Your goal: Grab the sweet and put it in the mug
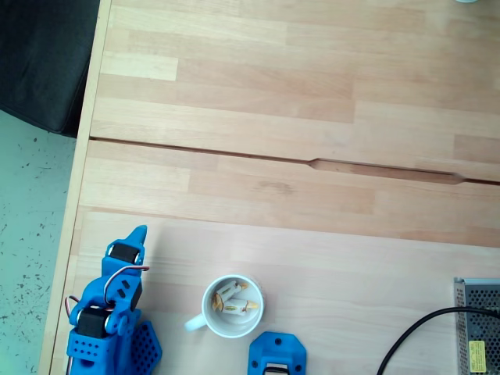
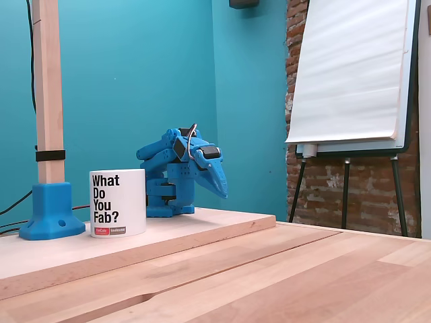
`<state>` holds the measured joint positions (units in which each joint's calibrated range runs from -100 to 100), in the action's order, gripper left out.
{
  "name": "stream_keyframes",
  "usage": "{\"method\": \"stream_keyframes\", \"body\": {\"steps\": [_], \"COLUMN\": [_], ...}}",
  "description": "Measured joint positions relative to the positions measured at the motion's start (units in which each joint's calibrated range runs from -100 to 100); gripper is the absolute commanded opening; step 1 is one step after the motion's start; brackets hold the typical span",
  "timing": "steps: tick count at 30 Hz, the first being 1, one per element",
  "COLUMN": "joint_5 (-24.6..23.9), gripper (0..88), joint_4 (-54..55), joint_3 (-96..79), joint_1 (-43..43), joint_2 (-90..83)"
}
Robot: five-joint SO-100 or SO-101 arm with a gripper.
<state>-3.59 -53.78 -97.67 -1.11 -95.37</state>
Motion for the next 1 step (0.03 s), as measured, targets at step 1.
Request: {"method": "stream_keyframes", "body": {"steps": [1], "joint_5": [0.0], "gripper": [0.0], "joint_4": [0.0], "joint_3": [0.0], "joint_1": [0.0], "joint_2": [0.0]}}
